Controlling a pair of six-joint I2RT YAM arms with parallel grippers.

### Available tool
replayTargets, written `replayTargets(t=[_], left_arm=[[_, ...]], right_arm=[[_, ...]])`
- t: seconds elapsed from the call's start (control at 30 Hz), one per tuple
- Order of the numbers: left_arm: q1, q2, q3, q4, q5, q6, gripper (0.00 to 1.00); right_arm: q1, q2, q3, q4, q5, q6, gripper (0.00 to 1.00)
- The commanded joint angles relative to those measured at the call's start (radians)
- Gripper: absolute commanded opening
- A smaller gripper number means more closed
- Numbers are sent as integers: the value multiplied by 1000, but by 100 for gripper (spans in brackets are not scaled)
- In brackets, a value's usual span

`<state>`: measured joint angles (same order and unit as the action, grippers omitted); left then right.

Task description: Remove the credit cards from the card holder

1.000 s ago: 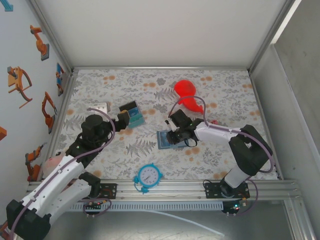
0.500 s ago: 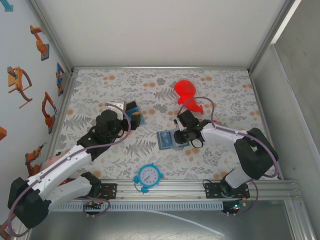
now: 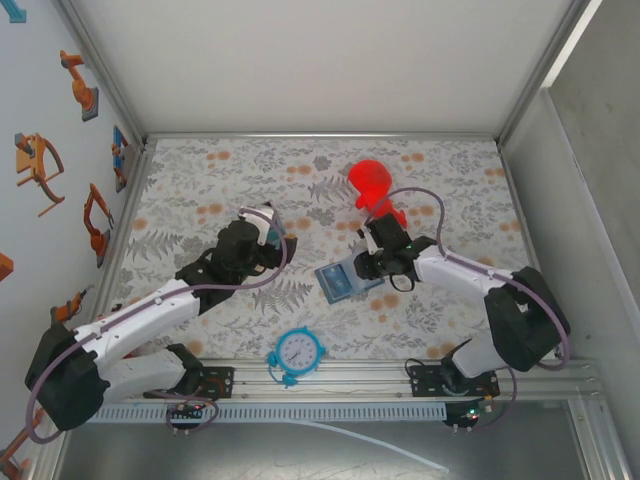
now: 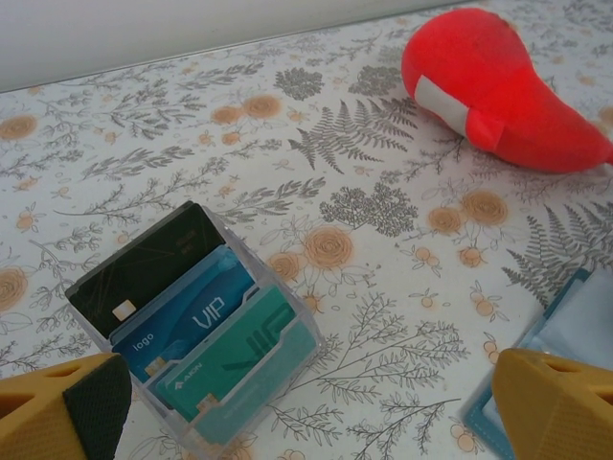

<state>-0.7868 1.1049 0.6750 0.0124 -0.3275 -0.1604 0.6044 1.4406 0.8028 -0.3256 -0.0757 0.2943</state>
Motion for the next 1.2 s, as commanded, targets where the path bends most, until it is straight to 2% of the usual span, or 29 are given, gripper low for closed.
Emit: replayTargets(t=[0.0,0.2,0.33,0.6,0.8,1.17], left_arm=[[-26,19,38,22,-39,46,97],[-76,75,35,34,-79,59,97],[-125,132,26,63,-114,60,97],[-200,266,-27,189,-160,-75,97],[-247,369,-9,196,-200,-51,97],[-278,473,-20,255,-189,-52,97]], right_arm=[[-17,-61,-16,-51,63,-5,34],[-38,-134,-10,-108,127,28,30],[-40,-158,18,-154,119,68,26],[-40,-136,50,-122,-72,188,20],[-40,-73,51,-37,-221,241,19],[-40,76,69,33,-326,253,19]])
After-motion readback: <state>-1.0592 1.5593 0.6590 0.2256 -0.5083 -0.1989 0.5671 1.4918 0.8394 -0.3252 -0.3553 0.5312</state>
